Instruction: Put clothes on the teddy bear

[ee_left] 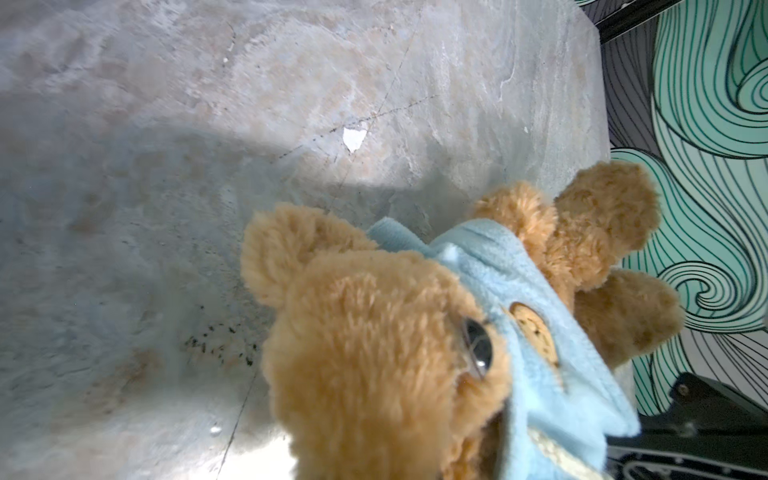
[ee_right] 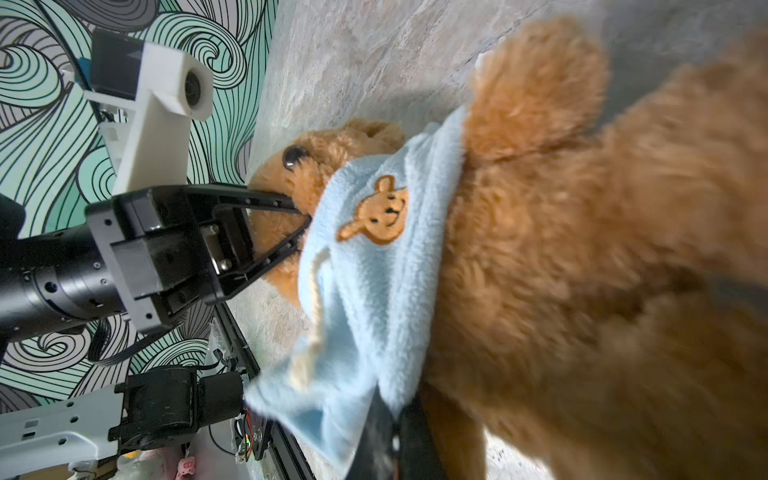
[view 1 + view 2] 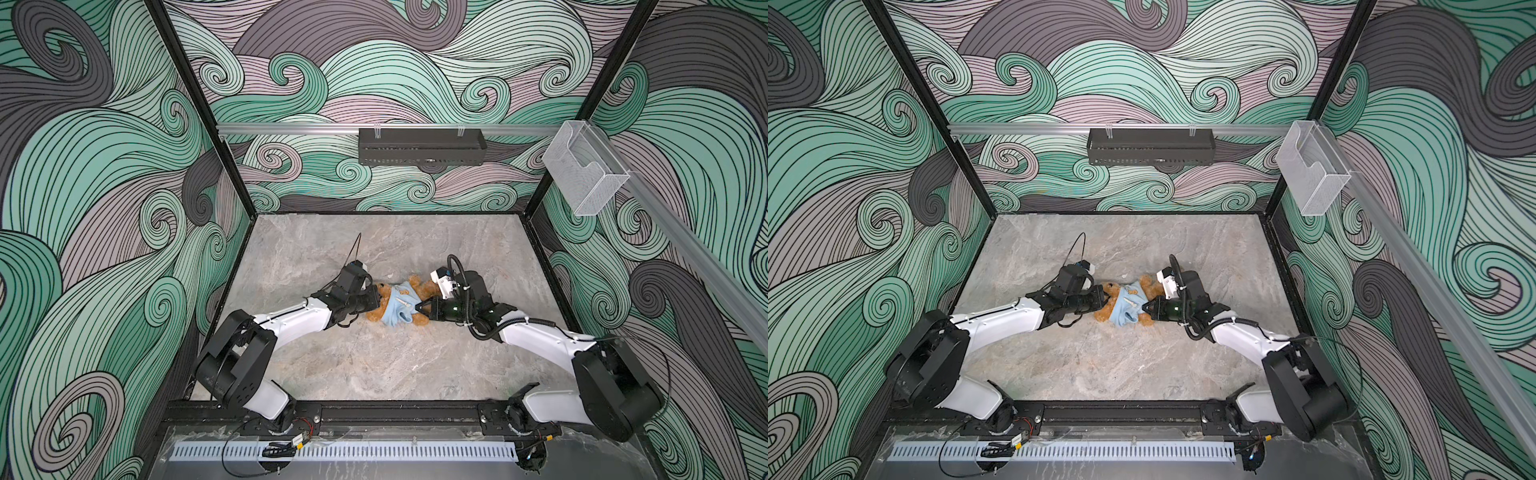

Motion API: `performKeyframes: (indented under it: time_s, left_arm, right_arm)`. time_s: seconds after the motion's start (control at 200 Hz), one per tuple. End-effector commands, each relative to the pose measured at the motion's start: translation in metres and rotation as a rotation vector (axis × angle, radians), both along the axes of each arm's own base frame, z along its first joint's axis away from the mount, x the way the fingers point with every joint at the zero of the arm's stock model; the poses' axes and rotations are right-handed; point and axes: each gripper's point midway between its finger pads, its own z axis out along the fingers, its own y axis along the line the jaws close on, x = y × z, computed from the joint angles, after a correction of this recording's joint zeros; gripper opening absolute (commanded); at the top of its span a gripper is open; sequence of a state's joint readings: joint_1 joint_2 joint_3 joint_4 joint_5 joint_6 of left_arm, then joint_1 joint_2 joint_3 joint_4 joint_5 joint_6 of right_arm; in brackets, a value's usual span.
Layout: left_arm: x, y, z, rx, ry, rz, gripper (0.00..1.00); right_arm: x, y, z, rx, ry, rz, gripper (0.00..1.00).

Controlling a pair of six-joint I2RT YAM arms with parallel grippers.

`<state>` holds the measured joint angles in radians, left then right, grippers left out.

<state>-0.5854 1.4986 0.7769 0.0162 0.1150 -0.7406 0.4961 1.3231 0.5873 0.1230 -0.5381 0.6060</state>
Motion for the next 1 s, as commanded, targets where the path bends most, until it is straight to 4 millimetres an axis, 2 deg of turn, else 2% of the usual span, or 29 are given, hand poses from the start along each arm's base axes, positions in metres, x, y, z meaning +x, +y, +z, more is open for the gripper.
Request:
performKeyframes:
  time_s: [0.0, 0.13, 0.345, 0.545, 0.65, 0.775, 0.9, 0.99]
  left_arm:
    - [0.005, 0.053, -0.014, 0.236, 0.015, 0.152, 0.0]
    - [0.005, 0.065, -0.014, 0.297, 0.023, 0.184, 0.0]
    - [0.005, 0.074, -0.009, 0.286, 0.043, 0.202, 0.0]
    - [0.009, 0.078, -0.011, 0.061, 0.13, 0.278, 0.0]
    - [0.01, 0.074, -0.011, -0.057, 0.18, 0.3, 0.0]
    - [0.014, 0.072, -0.009, -0.163, 0.219, 0.315, 0.0]
    - [0.013, 0.07, -0.006, -0.203, 0.246, 0.296, 0.0]
    - [0.01, 0.075, -0.006, -0.19, 0.263, 0.285, 0.0]
  right_arm:
    - [-0.015, -0.01, 0.0, 0.03, 0.056, 0.005, 0.0]
    - [-0.016, -0.022, 0.001, 0.042, 0.068, -0.029, 0.0]
    - [-0.019, -0.057, -0.029, -0.154, 0.099, -0.081, 0.0]
    - [-0.028, -0.085, -0.053, -0.373, 0.099, -0.059, 0.0]
    - [-0.027, -0.099, -0.059, -0.47, 0.079, -0.069, 0.0]
    - [-0.025, -0.107, -0.062, -0.525, 0.059, -0.104, 0.0]
    - [-0.019, -0.118, -0.064, -0.578, 0.036, -0.169, 0.0]
    - [-0.012, -0.129, -0.063, -0.606, 0.003, -0.234, 0.0]
